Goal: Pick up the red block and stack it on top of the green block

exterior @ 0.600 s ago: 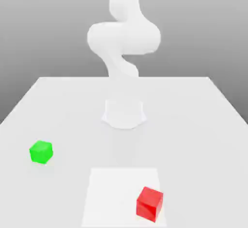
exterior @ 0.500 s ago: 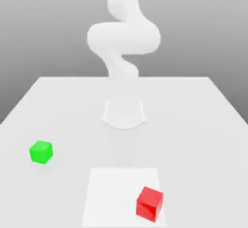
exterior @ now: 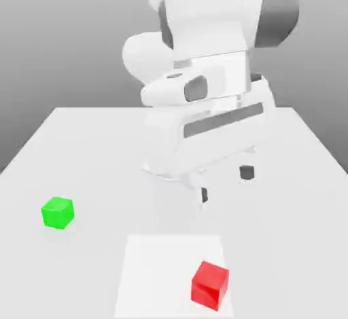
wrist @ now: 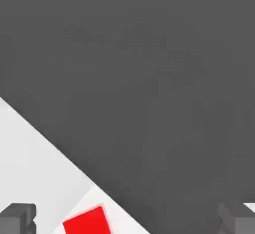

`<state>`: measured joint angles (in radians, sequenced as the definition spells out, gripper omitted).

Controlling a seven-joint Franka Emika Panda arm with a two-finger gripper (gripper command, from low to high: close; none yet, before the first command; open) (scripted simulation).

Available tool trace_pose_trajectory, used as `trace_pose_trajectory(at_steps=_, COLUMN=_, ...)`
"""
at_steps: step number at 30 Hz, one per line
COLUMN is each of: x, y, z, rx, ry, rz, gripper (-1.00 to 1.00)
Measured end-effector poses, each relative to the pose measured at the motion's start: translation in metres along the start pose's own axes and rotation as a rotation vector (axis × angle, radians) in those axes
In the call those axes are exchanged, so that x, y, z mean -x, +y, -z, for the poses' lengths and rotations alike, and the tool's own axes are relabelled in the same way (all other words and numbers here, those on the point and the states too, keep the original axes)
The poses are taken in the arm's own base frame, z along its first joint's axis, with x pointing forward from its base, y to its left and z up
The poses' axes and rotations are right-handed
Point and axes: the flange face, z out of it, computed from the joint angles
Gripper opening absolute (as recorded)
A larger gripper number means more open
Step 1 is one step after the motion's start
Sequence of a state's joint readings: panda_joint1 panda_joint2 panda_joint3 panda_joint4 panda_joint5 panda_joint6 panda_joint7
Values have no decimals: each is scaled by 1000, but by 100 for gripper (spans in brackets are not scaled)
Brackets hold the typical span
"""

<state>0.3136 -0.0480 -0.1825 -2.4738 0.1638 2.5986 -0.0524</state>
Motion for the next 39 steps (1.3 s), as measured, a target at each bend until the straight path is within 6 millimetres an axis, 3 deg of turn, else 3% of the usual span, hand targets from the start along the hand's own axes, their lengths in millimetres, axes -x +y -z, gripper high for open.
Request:
trace_pose_trajectory(at_steps=5, x=32, y=4, z=-84, rx=62, ry=-136, rz=193, gripper=0)
trace_pose_trajectory(at_steps=11, x=53, y=14, z=-161, rx=86, ry=-180, rz=261, gripper=0)
trace_pose_trajectory(at_steps=12, x=55, y=15, z=-170, rx=85, ry=-182, rz=260, gripper=-100)
trace_pose_trajectory(at_steps=18, x=57, y=15, z=-174, rx=85, ry=-184, rz=260, gripper=-100)
trace_pose_trajectory(at_steps=20, x=53, y=14, z=-162, rx=86, ry=-183, rz=262, gripper=-100)
trace_pose_trajectory(at_steps=24, x=47, y=11, z=-118, rx=85, ry=-183, rz=261, gripper=-100)
trace_pose_trajectory(at_steps=27, x=52, y=60, z=-95, rx=94, ry=-184, rz=262, gripper=-100)
trace_pose_trajectory(at_steps=30, x=70, y=129, z=-74, rx=104, ry=-186, rz=239, gripper=-100)
trace_pose_trajectory(at_steps=35, x=122, y=222, z=-43, rx=108, ry=-192, rz=223, gripper=-100)
trace_pose_trajectory(at_steps=39, x=170, y=267, z=-25, rx=102, ry=-195, rz=247, gripper=-100)
